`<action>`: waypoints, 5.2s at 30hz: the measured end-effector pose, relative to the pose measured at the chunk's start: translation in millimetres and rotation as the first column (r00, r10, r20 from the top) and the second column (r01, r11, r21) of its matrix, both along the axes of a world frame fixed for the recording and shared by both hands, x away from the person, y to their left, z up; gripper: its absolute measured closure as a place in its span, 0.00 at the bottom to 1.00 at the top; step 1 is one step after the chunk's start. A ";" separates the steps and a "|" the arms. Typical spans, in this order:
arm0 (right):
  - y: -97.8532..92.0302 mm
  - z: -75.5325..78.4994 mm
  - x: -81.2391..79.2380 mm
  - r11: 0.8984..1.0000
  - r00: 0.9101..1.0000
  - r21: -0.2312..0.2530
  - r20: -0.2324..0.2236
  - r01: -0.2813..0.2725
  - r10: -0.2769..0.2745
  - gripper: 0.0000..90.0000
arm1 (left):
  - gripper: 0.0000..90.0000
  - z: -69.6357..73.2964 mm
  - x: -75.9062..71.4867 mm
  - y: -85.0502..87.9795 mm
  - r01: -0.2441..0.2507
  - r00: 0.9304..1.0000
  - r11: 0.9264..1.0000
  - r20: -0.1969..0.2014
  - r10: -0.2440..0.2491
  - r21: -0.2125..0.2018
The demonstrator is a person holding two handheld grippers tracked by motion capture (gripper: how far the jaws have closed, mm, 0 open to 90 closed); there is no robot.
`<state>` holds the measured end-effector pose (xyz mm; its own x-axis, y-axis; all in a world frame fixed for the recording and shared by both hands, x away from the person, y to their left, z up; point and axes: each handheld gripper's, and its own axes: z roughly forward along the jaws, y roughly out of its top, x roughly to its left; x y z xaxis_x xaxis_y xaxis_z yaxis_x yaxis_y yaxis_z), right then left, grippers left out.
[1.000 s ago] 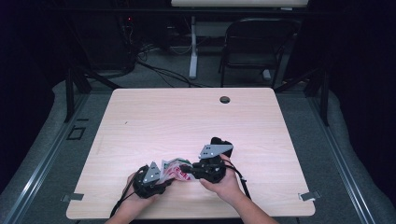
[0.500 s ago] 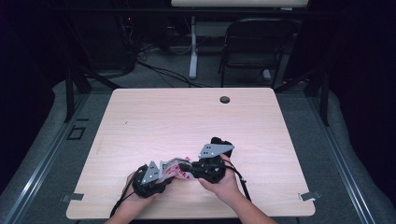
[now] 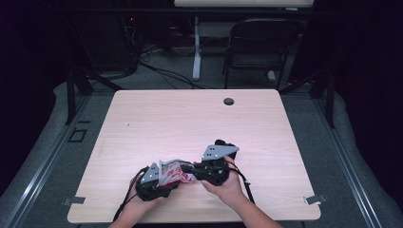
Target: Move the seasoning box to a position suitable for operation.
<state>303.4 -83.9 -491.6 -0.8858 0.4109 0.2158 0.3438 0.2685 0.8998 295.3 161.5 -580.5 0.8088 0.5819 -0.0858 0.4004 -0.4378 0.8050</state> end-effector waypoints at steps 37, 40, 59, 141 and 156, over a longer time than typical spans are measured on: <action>-8.2 8.7 -1.4 0.999 1.000 0.043 0.021 0.004 -0.005 1.00 | 0.64 2.9 0.6 -1.8 0.016 0.999 1.000 0.037 -0.017 0.015; -8.5 8.2 -0.9 0.999 1.000 0.044 0.021 0.005 -0.006 1.00 | 0.65 4.9 -1.3 -2.3 -0.003 0.998 0.999 0.061 0.001 0.039; -10.9 6.8 -0.6 0.999 1.000 0.046 0.020 0.022 -0.023 1.00 | 0.67 10.6 -4.6 -4.5 -0.046 0.991 0.992 0.134 0.030 0.118; -47.7 24.1 -14.9 0.992 0.992 0.049 0.047 0.114 -0.116 1.00 | 0.72 38.1 4.8 -21.1 -0.143 0.931 0.949 0.362 0.033 0.280; -67.5 36.7 -11.3 0.979 0.977 0.090 0.087 0.185 -0.192 1.00 | 0.72 55.9 27.2 -44.6 -0.174 0.864 0.940 0.503 0.004 0.293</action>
